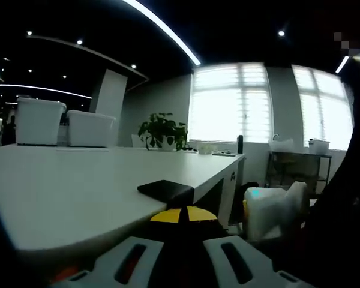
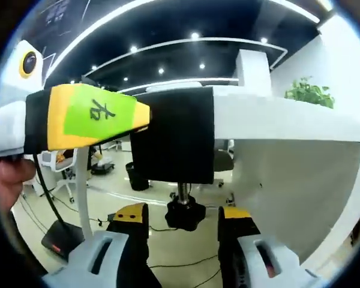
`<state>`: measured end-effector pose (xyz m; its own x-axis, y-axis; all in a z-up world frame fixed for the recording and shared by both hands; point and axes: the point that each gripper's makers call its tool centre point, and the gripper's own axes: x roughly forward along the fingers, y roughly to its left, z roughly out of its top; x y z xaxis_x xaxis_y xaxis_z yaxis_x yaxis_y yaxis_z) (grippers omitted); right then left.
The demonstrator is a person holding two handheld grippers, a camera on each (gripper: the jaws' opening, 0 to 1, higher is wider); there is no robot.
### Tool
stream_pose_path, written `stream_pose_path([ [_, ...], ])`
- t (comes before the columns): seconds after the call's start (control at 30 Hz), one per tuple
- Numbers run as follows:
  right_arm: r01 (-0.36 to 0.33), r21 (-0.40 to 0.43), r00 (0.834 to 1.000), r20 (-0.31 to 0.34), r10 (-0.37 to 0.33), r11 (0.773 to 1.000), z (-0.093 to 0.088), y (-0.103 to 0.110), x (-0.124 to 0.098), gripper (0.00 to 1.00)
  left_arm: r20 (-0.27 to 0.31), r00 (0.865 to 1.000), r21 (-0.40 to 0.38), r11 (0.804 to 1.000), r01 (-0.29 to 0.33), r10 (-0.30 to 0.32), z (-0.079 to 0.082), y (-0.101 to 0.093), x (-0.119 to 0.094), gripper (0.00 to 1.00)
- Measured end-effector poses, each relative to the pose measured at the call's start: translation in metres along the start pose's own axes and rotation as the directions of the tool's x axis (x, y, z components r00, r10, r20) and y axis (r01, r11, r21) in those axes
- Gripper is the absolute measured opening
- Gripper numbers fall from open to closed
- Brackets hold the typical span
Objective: Clamp the fixed fixture on the desktop, loosen the retaining clip, secure it to the edge of the desk, and tighten the retaining clip.
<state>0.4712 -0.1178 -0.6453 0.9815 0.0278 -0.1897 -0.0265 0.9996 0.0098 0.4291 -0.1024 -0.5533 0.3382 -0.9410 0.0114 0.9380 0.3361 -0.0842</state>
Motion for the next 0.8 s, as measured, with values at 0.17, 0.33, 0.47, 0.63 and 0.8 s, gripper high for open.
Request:
stream_pose_path([
  [0.17, 0.028, 0.015, 0.999, -0.023, -0.028, 0.999, -0.003, -0.005, -0.001, 0.24, 0.005, 1.0, -0.006, 1.0, 0.006, -0.006, 0.001, -0.004, 0.001, 0.03],
  [0.33, -0.044, -0.066, 0.999, -0.033, 0.042, 0.997, -0.003, -0.004, 0.0, 0.23, 0.006, 1.0, -0.007, 1.0, 0.007, -0.007, 0.001, -0.004, 0.001, 0.03],
  [0.47, -0.146, -0.163, 0.989, 0.006, 0.149, 0.976, 0.0, -0.003, 0.001, 0.23, 0.002, 1.0, -0.009, 1.0, 0.009, -0.009, -0.001, -0.005, 0.003, 0.03],
  [0.63, -0.33, -0.2, 0.943, -0.019, 0.333, 0.922, 0.0, 0.002, 0.004, 0.23, -0.012, 1.0, 0.001, 1.0, 0.016, -0.016, -0.001, -0.004, 0.004, 0.03],
  [0.8, -0.482, -0.234, 0.872, -0.033, 0.489, 0.844, 0.0, 0.006, 0.008, 0.23, -0.016, 1.0, -0.002, 1.0, 0.021, -0.021, -0.002, -0.011, 0.005, 0.03],
])
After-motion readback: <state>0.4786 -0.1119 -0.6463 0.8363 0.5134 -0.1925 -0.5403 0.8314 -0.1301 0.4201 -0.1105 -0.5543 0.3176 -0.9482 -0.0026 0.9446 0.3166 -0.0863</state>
